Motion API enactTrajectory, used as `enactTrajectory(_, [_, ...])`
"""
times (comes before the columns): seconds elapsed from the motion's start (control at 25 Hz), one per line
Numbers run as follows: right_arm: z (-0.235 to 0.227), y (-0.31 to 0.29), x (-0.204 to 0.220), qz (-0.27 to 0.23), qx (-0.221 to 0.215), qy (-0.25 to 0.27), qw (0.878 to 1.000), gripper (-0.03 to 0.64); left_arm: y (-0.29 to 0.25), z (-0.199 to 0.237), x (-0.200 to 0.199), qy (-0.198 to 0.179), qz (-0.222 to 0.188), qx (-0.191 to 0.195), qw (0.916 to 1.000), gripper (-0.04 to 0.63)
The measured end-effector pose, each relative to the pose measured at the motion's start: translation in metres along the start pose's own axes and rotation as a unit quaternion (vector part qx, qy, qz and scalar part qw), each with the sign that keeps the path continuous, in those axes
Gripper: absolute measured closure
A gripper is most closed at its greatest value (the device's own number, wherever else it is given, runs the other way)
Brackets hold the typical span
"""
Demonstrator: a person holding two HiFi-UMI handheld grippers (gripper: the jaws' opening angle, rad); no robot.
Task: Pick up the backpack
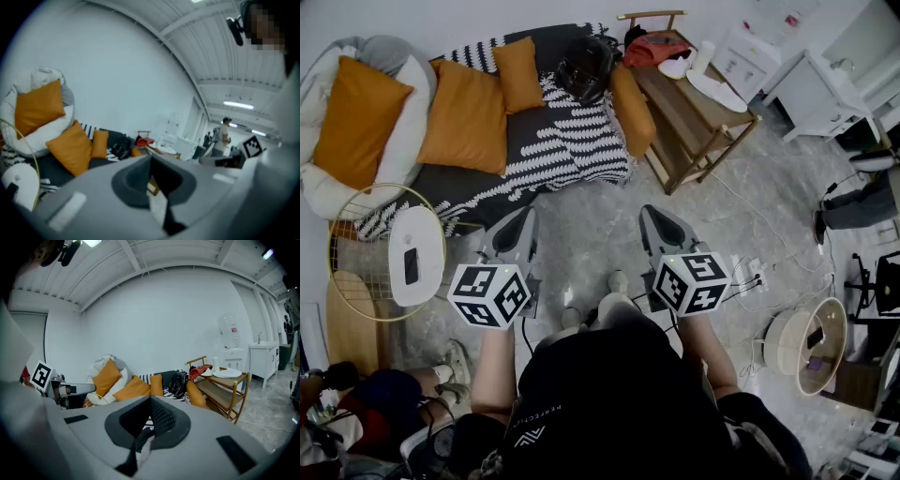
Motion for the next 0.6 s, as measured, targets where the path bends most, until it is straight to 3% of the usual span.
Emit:
enactTrajectory(0.2, [-0.03, -0.012, -0.008, -0.001, -0.016, -0.027, 1.0, 0.621, -0.027, -0.009, -0.004, -0.003, -0.006, 0.004, 1.0, 0.588])
enactTrajectory(0.36, [-0.057, -0.027, -0.017, 0.011, -0.018, -0.015, 1.0, 0.621, -0.052, -0.016, -0.007, -0.013, -0.007, -0.01, 0.9998, 0.588])
enactTrajectory(0.6, [-0.105, -0.047, -0.033, 0.02, -0.037, -0.011, 0.999, 0.621, -0.096, -0.031, -0.008, 0.008, -0.012, -0.034, 0.9993, 0.588])
Point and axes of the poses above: the fingertips, and each gripper's own axes: y backward along the fingers, z to its left, x out of its underside, the point moved 10 cm from there along y, backward along the fingers, and after that the axes turned 7 degrees about -x, right-handed, at the moved point
